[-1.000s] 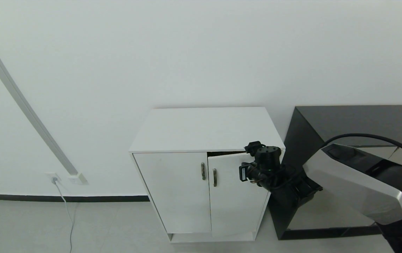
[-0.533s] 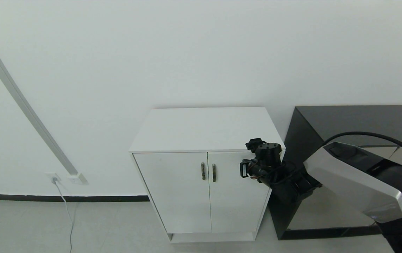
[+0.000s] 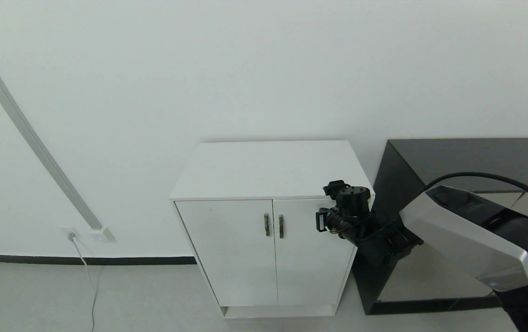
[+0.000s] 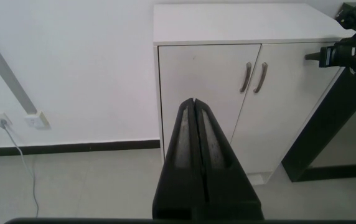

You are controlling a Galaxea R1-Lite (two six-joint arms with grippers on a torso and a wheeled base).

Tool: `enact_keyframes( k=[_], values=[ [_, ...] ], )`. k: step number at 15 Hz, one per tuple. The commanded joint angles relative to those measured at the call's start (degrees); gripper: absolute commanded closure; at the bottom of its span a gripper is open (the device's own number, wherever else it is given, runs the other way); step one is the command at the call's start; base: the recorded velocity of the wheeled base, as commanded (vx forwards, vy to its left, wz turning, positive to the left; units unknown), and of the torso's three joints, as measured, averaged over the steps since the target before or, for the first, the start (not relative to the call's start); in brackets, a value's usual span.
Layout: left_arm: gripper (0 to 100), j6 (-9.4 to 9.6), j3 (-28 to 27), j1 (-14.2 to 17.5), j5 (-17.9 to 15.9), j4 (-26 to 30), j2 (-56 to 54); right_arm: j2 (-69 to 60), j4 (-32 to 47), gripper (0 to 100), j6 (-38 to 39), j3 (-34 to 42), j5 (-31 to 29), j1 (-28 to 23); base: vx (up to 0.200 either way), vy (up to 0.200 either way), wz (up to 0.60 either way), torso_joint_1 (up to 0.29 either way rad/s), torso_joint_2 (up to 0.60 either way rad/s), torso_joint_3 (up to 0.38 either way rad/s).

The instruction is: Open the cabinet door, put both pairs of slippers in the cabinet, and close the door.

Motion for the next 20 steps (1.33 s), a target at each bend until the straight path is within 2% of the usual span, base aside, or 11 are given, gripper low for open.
enact_keyframes(
  k=[1, 20],
  values=[
    [100, -0.01, 0.0, 0.0, 0.0, 0.0, 0.0, 0.0, -0.1, 100, 0.0, 0.1, 0.0, 0.0, 0.0, 0.0, 0.0, 0.0, 0.0, 0.0],
    [100, -0.01, 0.0, 0.0, 0.0, 0.0, 0.0, 1.6, -0.2, 100, -0.8, -1.9, -0.2, 0.0, 0.0, 0.0, 0.0, 0.0, 0.0, 0.0]
  ],
)
